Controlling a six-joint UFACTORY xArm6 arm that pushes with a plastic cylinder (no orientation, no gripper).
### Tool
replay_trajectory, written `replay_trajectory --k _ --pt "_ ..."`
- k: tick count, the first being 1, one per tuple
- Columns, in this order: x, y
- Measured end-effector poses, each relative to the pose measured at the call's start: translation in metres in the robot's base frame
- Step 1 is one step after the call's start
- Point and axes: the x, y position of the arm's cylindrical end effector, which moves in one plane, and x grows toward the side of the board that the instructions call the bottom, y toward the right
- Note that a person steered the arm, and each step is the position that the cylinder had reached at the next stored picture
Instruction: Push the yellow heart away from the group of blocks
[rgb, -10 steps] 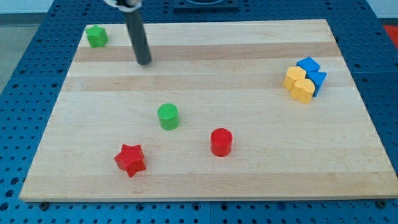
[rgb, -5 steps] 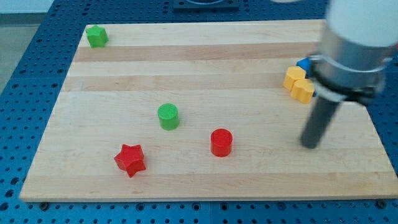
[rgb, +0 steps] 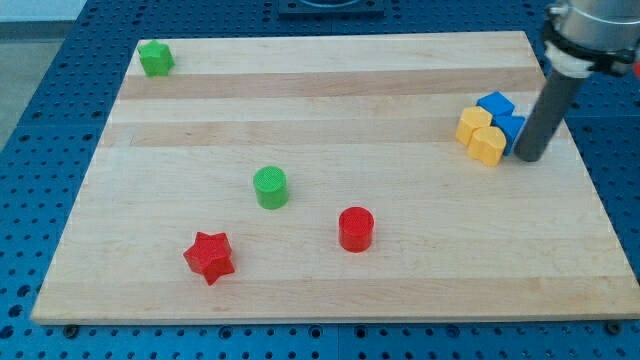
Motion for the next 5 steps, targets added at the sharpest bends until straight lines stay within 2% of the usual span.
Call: replay_trajectory --k 2,4,5 --pt "0.003 -0.097" --pt "0.008 -0.159" --pt "0.006 -0.164"
